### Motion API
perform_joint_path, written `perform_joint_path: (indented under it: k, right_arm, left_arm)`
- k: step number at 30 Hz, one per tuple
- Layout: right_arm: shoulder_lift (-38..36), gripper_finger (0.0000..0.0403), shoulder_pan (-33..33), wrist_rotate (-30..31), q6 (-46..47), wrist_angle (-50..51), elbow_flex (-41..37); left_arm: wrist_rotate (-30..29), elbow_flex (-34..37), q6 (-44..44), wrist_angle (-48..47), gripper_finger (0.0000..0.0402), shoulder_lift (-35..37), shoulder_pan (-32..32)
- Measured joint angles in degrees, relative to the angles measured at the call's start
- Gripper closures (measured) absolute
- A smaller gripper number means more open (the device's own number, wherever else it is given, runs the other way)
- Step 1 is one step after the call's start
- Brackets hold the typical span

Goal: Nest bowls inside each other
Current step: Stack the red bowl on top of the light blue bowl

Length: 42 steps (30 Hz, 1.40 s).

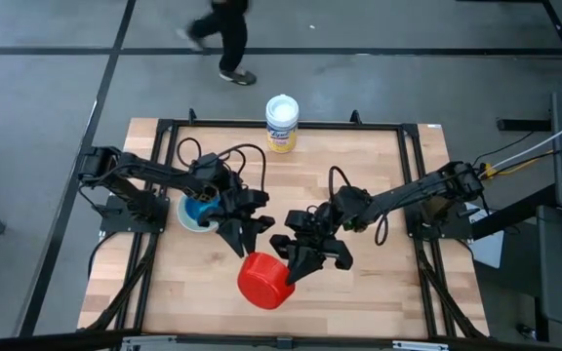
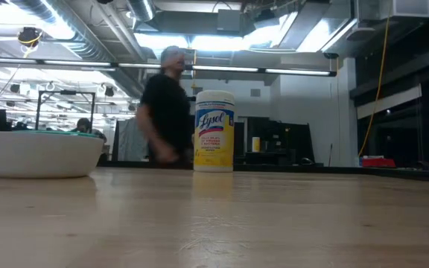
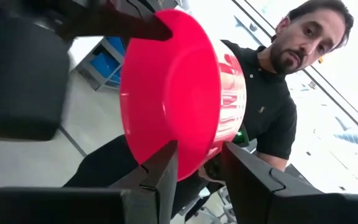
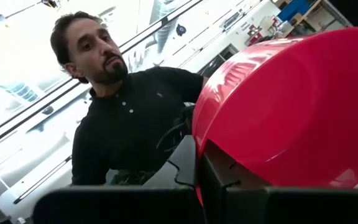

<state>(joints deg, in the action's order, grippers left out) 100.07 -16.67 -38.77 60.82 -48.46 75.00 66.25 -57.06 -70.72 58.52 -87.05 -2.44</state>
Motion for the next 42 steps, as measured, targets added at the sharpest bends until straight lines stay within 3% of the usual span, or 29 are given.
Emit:
perform_joint_path:
  k: [8, 14, 17, 22, 32, 37, 42]
  right_arm:
    - [0.00, 0.0401, 0.14, 1.07, -0.16, 0.04, 0.00]
    - [0.01, 0.0401, -0.11, 1.28, -0.50, 0.47, 0.00]
    - [0.05, 0.0395, -0.41, 2.48, -0.80, 0.33, 0.00]
    - [0.07, 0.0341, -0.35, 5.01, 0.83, -0.79, 0.00]
    - [0.07, 0.0223, -0.39, 5.20, 5.96, -6.57, 0.00]
    - [-0.25, 0.0197, 1.38, 7.40, 4.43, -12.60, 0.00]
    - [-0.46, 0.0201, 3.31, 7.70, 2.99, -12.42, 0.00]
  left_arm:
    - [-0.40, -0.14, 2.04, -0.07, 0.0290, -0.33, -2.22]
    - [1.60, -1.16, 7.09, -2.38, 0.0380, -0.20, -2.77]
    - [1.55, -1.28, 8.57, -2.23, 0.0390, -0.04, -2.81]
    - [0.08, -2.89, 9.64, -3.45, 0.0398, 0.03, -1.85]
    - [5.12, -6.80, 8.65, -3.38, 0.0399, 1.55, 2.39]
    - [5.12, -6.80, 8.72, -5.27, 0.0399, 3.83, 2.23]
    - [4.47, -6.78, 8.57, -5.99, 0.0400, 5.67, 1.04]
